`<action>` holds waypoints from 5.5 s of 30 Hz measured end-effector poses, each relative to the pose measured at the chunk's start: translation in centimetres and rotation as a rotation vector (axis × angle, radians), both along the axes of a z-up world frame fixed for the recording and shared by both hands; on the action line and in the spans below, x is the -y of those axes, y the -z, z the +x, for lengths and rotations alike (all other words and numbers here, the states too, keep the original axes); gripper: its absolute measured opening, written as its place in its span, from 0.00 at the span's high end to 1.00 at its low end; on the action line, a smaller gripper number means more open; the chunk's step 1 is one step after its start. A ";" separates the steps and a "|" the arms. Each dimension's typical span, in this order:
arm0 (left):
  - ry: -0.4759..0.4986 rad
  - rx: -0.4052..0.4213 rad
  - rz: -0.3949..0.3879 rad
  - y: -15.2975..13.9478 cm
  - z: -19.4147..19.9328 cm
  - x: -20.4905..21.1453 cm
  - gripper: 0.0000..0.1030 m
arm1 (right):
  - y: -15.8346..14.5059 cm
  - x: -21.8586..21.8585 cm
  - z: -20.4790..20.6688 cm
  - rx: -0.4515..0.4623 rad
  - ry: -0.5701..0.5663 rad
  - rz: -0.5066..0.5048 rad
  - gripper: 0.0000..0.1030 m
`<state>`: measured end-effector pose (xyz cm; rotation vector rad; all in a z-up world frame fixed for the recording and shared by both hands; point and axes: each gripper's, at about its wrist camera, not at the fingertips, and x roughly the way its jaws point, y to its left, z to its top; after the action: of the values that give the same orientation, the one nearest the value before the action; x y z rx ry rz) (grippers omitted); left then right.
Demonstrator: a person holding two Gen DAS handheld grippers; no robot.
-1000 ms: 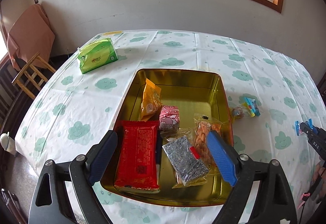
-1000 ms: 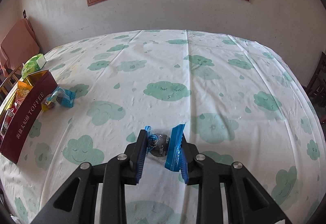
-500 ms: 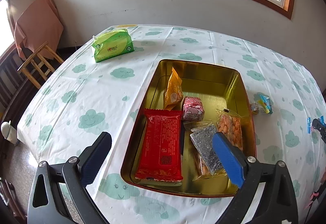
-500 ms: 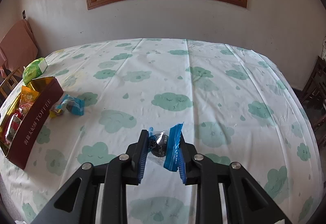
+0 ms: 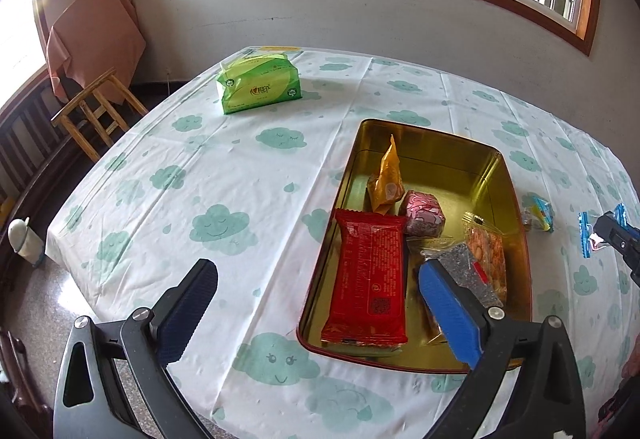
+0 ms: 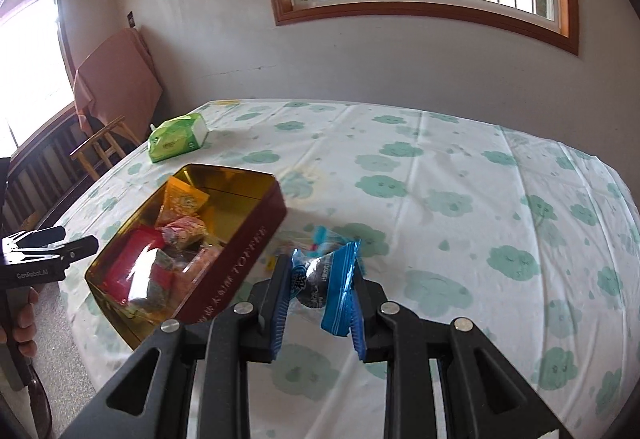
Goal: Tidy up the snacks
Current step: 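Carry the blue-wrapped candy over the tin with the right gripper, then lower the blue candy into the tin and open the right gripper, then move the right gripper to the blue red-striped packet and grasp it, then lift the blue packet with the right gripper while the left gripper moves toward the yellow snack, then lower the left gripper onto the yellow-wrapped snack and grasp it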
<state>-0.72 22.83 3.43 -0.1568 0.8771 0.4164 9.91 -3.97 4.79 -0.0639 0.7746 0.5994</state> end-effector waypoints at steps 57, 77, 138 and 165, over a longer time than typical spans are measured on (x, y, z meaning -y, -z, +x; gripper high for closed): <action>-0.003 -0.041 -0.015 1.0 -0.9 -0.3 0.03 | 2.0 -1.8 3.7 -0.059 -0.107 -0.036 0.48; 0.038 -0.108 -0.010 1.0 0.9 2.7 0.03 | 7.5 -2.4 10.3 -0.112 -0.480 -0.359 0.48; 0.367 -0.144 -0.128 3.4 13.1 18.7 0.11 | 7.9 16.3 7.3 -0.052 0.369 -0.157 0.71; 0.356 -0.282 -0.085 5.8 18.9 18.8 0.44 | 8.7 17.7 8.8 -0.129 0.394 -0.082 0.71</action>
<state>18.17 4.01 -2.32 -0.0173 1.1764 0.0679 18.69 -21.69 -3.91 0.0528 0.9081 0.1985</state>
